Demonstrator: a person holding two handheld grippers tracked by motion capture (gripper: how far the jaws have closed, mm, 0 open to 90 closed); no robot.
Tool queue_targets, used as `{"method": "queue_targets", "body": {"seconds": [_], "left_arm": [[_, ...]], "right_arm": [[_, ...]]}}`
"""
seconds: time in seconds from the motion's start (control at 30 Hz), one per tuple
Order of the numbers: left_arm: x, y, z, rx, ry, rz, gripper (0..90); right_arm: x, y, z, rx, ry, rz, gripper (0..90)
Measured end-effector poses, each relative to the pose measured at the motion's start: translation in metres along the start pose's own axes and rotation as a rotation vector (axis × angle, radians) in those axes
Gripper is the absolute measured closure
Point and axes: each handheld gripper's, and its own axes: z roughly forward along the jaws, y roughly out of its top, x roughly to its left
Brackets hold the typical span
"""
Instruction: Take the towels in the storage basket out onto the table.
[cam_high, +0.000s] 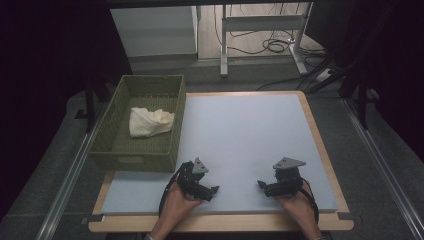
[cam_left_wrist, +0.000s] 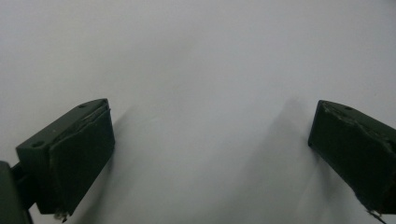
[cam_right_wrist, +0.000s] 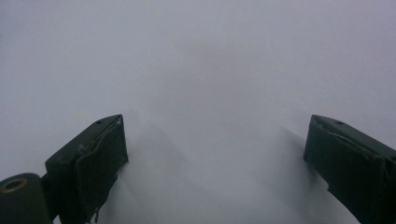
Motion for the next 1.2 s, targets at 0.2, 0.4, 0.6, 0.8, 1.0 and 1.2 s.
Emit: {"method": "queue_targets", "body": {"seconds": [0.2,0.4,0.6,0.8,1.0,1.2], "left_arm": [[0.0001,-0.0003,0.0,-0.002,-0.001,-0.002,0.5],[0.0002,-0.0002,-0.0001,-0.002,-0.003,-0.003,0.5],[0.0,-0.0001,-0.0001,0.0,-0.002,-0.006,0.5],[0.0,0.0001,-0.0002,0.002,-0.003,-0.007,0.5],[0.0002,0.0005,-0.0005,0.0,-0.004,-0.01,1.0],[0.0023,0.0051,-0.0006,0.013,-0.007,-0.008,2.3]], "right_arm": [[-0.0001,-0.0001,0.0,-0.001,0.0,0.0,6.0],[-0.0001,-0.0001,0.0,-0.001,0.001,0.001,6.0],[-0.0002,-0.0001,0.0,-0.002,0.001,0.001,6.1],[-0.0001,-0.0001,0.0,-0.002,0.0,0.0,6.1],[-0.0001,-0.0001,-0.0001,-0.002,0.0,0.0,6.1],[-0.0002,-0.0001,-0.0001,-0.002,0.001,0.001,6.1]]}}
